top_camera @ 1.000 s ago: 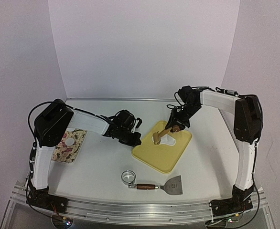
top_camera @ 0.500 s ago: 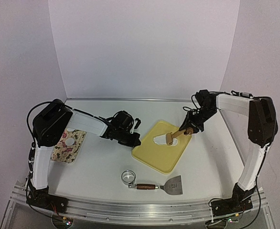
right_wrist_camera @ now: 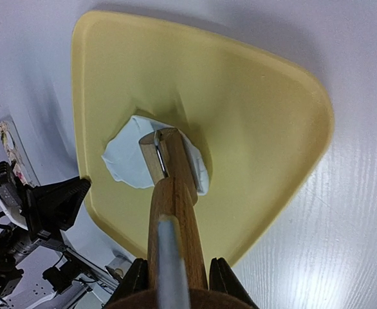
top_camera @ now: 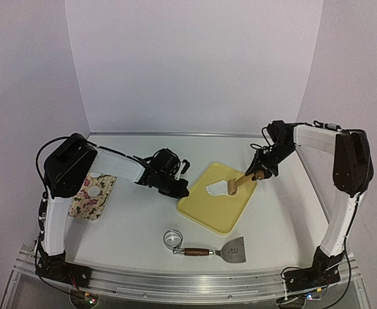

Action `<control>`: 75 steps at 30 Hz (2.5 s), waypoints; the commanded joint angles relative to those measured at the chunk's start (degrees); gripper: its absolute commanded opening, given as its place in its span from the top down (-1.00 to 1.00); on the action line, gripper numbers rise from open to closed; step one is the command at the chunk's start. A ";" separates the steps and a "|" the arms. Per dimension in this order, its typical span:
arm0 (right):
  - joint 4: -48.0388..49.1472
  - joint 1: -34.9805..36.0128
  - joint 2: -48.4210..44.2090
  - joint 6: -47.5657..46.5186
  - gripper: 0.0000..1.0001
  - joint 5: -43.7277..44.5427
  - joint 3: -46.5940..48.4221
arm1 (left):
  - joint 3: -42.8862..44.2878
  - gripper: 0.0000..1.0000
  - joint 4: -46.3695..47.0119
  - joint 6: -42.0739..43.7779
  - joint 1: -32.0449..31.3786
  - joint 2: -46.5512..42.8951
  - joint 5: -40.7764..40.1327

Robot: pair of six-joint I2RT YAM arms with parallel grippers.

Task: Roll out the dumpling wrappers from the dough

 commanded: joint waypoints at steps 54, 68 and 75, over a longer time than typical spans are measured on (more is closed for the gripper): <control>-6.23 -3.10 6.02 -2.84 1.00 22.28 -9.65 | -8.65 1.00 -11.78 -1.72 1.23 -0.11 -3.83; -5.21 1.68 7.93 -2.03 1.00 17.01 -5.27 | -5.32 1.00 -10.97 0.69 -1.29 1.37 -1.37; -5.13 7.31 11.53 0.55 1.00 16.74 -0.15 | -4.86 1.00 -11.02 -0.84 -1.86 1.67 -1.86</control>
